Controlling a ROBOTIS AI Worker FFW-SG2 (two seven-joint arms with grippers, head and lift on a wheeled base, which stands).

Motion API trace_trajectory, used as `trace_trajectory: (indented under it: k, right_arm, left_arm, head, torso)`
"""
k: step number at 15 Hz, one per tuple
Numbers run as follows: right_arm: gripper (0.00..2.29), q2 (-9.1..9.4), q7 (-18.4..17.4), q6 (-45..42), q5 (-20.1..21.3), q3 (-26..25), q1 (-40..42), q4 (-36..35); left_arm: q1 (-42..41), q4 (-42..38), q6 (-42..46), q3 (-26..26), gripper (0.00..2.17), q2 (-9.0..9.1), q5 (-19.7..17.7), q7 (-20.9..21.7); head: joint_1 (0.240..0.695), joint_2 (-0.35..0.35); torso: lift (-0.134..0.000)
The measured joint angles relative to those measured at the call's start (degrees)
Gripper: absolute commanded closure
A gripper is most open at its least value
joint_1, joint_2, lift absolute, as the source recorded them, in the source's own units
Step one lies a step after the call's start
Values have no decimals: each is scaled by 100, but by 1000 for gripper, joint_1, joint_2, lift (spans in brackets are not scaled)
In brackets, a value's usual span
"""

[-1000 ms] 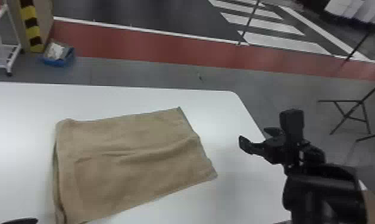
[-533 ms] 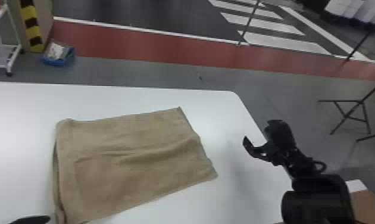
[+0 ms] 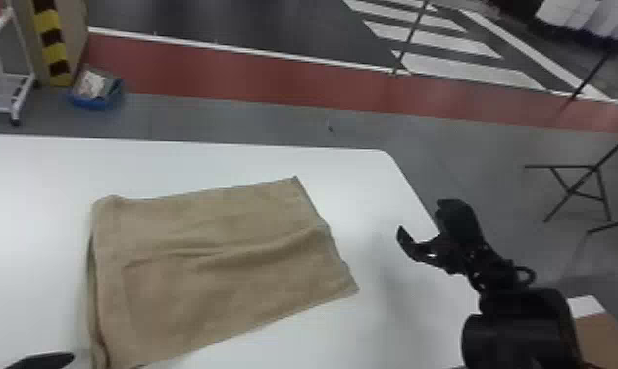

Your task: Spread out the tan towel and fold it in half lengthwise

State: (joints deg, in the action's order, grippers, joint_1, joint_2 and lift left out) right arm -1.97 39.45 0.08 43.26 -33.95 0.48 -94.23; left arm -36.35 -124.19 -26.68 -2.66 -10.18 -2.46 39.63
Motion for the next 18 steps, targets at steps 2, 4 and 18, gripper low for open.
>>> trace_trajectory:
  k: [2, 4, 18]
  right_arm:
    - [83, 11, 7, 16, -9, 11, 11, -14]
    - [83, 25, 10, 28, -17, 20, 14, -16]
    - [83, 39, 27, 61, -107, 125, 18, -32]
  left_arm:
    - [5, 16, 0, -53, 427, -7, 13, 19]
    - [6, 18, -5, -89, 454, -10, 46, 41]
    - [55, -494, -464, -1209, 1787, 65, -183, 749]
  head:
    - [695, -350]
    - [695, -350]
    - [695, -325]
  torso:
    - [-125]
    - [-125]
    - [-125]
